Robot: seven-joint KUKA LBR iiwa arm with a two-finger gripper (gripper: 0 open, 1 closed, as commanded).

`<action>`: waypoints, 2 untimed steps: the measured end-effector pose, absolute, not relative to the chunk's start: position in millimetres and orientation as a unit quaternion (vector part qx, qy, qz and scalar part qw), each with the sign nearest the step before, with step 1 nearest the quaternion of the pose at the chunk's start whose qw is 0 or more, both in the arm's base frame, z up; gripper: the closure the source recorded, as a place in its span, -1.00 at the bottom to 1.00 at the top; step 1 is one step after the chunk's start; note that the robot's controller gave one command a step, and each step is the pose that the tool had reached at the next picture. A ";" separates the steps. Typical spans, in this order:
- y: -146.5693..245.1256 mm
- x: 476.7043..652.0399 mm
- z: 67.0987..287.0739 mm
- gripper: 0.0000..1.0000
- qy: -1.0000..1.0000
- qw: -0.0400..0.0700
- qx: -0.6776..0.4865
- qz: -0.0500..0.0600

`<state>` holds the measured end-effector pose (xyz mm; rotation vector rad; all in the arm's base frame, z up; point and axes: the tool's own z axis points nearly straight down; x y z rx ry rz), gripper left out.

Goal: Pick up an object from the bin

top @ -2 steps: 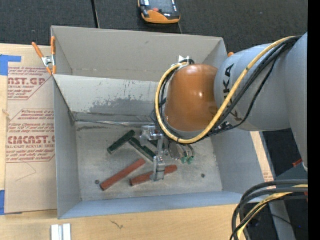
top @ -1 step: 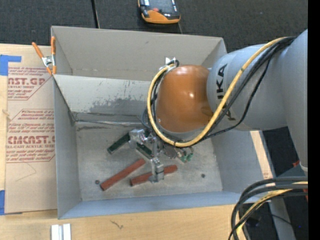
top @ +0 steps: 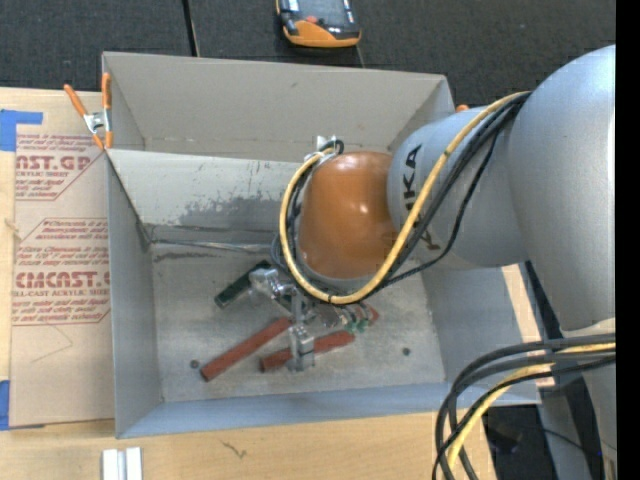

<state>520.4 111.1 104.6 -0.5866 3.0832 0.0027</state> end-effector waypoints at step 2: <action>97.1 509.3 69.4 1.00 0.985 0.000 -0.171 0.001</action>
Offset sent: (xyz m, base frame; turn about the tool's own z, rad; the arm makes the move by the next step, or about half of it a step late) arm -0.0105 -0.0150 -0.0346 0.0323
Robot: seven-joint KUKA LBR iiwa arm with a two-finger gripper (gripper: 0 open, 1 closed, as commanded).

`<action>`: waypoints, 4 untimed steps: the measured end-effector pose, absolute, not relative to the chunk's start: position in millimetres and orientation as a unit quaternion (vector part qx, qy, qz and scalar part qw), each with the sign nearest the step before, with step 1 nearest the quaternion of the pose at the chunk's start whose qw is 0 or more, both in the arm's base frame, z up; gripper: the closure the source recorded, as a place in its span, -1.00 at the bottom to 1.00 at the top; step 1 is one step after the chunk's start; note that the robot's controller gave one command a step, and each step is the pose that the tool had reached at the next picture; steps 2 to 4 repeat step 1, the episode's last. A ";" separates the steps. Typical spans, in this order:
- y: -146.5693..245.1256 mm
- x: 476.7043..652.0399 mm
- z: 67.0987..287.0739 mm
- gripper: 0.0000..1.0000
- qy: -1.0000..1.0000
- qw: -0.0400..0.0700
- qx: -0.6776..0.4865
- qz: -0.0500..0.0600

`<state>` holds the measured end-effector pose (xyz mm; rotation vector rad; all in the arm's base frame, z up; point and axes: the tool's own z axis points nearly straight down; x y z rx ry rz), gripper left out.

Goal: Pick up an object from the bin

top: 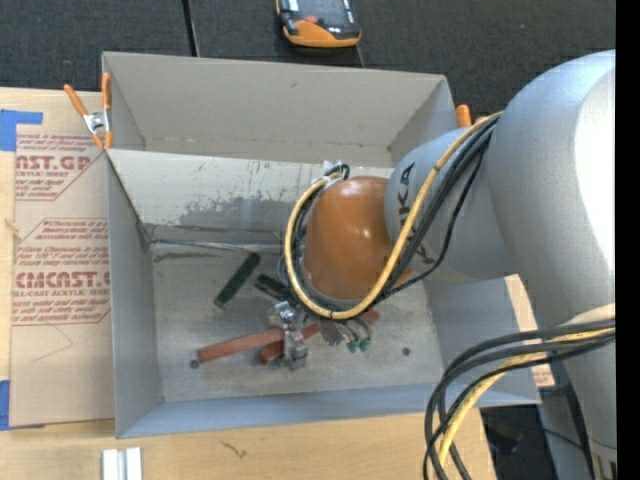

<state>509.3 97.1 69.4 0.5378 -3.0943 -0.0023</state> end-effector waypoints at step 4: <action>97.1 509.4 69.4 1.00 -0.985 0.000 0.171 -0.001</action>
Offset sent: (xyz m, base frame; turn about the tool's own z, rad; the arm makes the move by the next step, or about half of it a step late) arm 0.0002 0.0001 0.0935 0.0000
